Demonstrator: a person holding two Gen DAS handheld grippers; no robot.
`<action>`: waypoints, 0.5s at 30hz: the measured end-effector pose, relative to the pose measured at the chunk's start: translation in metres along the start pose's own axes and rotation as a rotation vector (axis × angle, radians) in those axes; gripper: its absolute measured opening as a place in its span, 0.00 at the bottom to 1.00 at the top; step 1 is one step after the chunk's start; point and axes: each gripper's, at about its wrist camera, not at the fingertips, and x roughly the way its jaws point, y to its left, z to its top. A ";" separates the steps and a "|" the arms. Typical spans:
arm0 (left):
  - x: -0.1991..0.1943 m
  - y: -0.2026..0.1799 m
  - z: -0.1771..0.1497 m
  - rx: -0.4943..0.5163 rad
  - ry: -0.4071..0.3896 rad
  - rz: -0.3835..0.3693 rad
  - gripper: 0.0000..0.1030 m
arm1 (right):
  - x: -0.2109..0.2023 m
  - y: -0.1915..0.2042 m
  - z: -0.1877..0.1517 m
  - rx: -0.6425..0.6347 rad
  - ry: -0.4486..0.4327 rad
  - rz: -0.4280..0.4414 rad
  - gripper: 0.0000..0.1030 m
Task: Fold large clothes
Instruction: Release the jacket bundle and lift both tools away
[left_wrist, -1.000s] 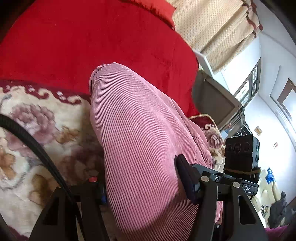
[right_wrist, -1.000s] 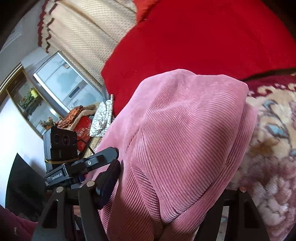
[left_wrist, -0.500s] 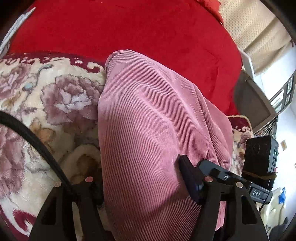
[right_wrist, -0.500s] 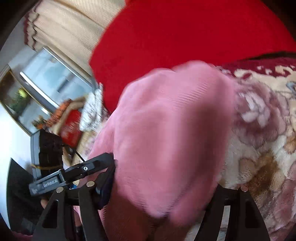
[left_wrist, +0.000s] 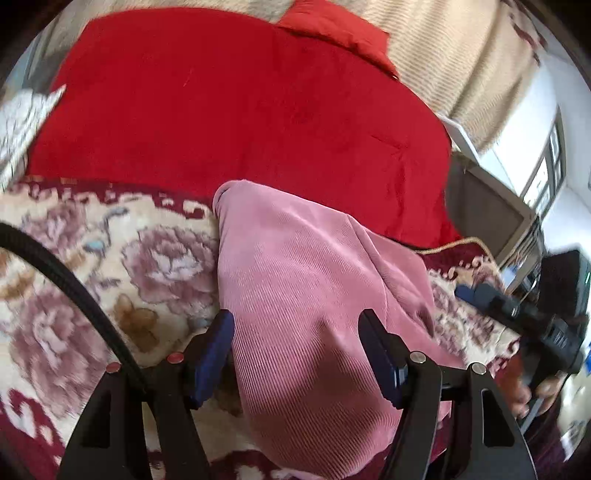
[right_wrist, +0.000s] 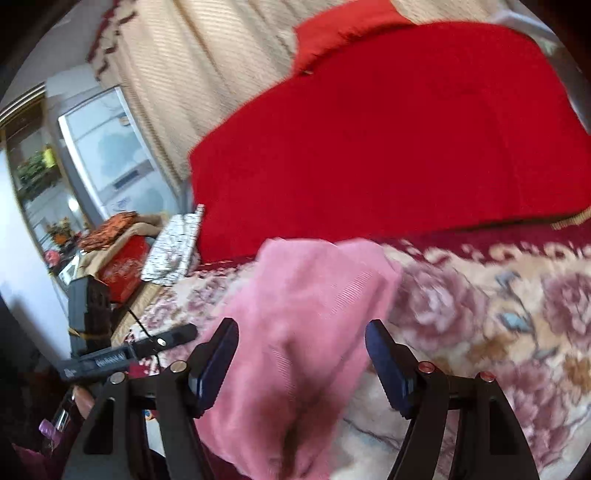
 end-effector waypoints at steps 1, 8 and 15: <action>0.002 -0.003 -0.002 0.025 0.009 0.016 0.68 | 0.006 0.006 0.002 -0.002 0.004 0.008 0.69; 0.030 -0.007 -0.017 0.086 0.130 0.159 0.73 | 0.092 -0.002 -0.020 0.051 0.229 -0.062 0.58; 0.019 -0.018 -0.022 0.106 0.070 0.223 0.75 | 0.076 0.011 -0.016 0.035 0.191 -0.088 0.56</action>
